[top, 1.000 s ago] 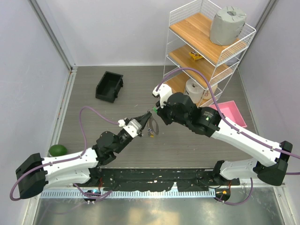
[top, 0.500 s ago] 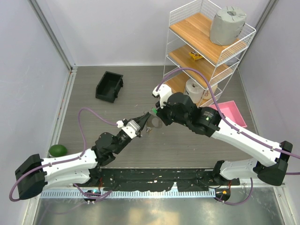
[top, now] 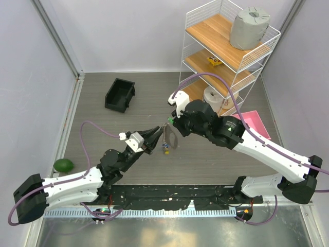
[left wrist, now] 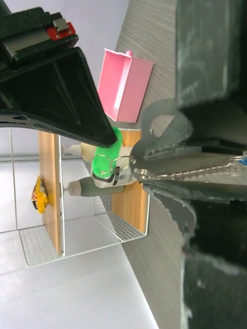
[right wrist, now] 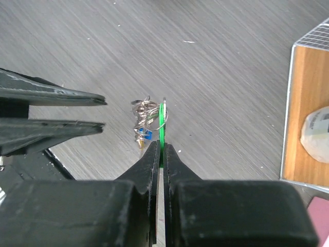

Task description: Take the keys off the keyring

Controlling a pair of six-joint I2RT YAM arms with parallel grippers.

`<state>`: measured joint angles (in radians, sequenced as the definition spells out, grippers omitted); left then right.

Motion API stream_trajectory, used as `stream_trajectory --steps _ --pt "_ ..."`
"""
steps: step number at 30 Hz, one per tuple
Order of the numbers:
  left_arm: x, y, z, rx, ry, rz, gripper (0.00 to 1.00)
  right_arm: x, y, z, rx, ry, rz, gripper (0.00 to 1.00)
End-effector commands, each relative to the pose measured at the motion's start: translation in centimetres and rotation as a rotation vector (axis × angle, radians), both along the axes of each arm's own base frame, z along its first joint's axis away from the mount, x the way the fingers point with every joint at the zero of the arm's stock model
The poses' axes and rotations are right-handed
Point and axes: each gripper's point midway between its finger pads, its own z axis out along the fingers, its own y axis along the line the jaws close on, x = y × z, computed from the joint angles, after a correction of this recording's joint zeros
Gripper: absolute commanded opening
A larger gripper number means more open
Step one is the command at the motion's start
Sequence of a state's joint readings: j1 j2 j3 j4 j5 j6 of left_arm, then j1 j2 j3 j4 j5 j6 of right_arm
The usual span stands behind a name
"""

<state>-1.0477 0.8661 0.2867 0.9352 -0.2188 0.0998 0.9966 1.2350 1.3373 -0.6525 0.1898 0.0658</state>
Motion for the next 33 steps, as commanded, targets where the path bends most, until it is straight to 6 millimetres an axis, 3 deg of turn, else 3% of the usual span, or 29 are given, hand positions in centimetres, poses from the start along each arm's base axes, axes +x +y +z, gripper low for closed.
stream_trajectory --steps 1,3,7,14,21,24,25,28,31,33 --pt "-0.5 0.3 1.5 -0.068 0.025 -0.028 0.35 1.0 -0.4 4.7 0.083 -0.102 -0.032 0.05" --pt "-0.6 0.2 1.5 -0.044 0.049 -0.035 0.40 1.0 -0.5 4.8 0.082 -0.104 -0.031 0.06" --pt "-0.6 -0.1 2.4 -0.046 0.108 -0.048 0.41 0.9 -0.6 4.6 0.071 -0.106 -0.025 0.05" --pt "-0.8 -1.8 4.7 -0.090 0.190 -0.125 0.27 0.8 -0.7 4.7 0.073 -0.107 -0.025 0.05" --pt "-0.4 -2.6 4.8 -0.079 0.282 -0.127 0.22 0.7 -0.8 4.8 0.080 -0.106 -0.026 0.05" --pt "0.5 -1.3 4.8 -0.163 0.411 -0.062 0.25 0.7 -0.8 5.0 0.083 -0.108 -0.026 0.05" --pt "0.9 -0.7 4.7 -0.230 0.498 -0.037 0.28 0.7 -0.9 4.9 0.081 -0.109 -0.026 0.05" --pt "2.3 0.8 4.1 -0.308 0.721 -0.043 0.27 0.7 -0.9 5.0 0.083 -0.110 -0.028 0.05" --pt "2.0 0.6 3.8 -0.307 0.884 -0.089 0.30 0.7 -0.9 4.9 0.080 -0.110 -0.026 0.05" --pt "1.3 -0.2 4.2 -0.281 0.922 -0.157 0.38 0.7 -0.9 4.7 0.077 -0.107 -0.030 0.05"
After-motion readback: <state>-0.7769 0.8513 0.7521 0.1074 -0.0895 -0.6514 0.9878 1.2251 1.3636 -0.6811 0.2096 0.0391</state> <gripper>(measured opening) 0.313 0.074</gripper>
